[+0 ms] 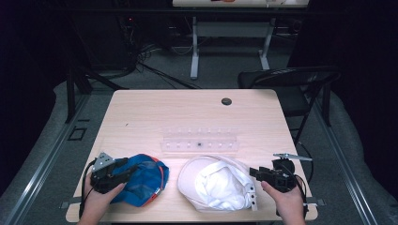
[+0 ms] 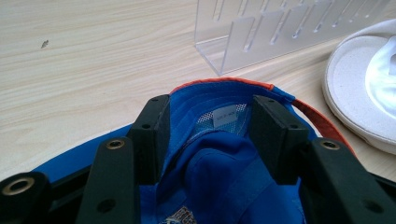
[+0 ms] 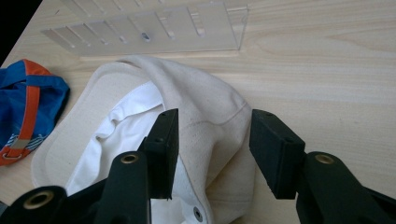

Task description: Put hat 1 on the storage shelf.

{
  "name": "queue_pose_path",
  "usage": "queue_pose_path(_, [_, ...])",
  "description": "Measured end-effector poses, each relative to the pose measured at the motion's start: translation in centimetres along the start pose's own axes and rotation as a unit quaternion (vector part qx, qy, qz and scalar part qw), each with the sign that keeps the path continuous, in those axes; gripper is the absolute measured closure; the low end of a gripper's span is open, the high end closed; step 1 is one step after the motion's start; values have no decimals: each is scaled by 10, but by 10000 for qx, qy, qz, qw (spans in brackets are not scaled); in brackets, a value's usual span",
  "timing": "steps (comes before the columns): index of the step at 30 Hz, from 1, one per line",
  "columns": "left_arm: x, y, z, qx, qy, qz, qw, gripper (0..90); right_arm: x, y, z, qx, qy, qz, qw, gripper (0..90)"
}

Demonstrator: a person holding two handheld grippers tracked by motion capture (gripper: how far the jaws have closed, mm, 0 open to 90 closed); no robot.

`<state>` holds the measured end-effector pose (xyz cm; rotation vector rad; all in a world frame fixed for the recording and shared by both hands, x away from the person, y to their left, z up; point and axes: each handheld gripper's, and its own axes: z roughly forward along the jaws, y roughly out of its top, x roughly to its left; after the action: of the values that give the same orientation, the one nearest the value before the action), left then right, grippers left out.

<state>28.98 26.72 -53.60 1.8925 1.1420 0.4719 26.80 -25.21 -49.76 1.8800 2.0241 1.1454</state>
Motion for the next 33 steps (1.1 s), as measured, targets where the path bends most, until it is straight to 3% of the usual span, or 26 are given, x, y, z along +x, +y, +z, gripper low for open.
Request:
queue_pose_path(2, [0,0,0,-3,10,3,10000,488,1,0,-1,70,41,36,10000,512])
queue_pose_path(11, [-2,0,1,10,-6,-4,10000,491,9,3,-8,471,27,-217,9986,515])
queue_pose_path(15, [-1,0,0,19,9,12,10000,491,12,3,-11,670,109,-167,9976,511])
queue_pose_path(21, [-1,0,1,16,21,14,10000,491,10,-1,-9,858,20,-136,9962,509])
queue_pose_path(27, [-2,-1,1,17,25,18,10000,491,6,-11,-6,993,215,6,9948,499])
queue_pose_path(33, [-2,-1,0,30,40,14,10000,492,1,-20,-3,1108,242,135,9935,499])
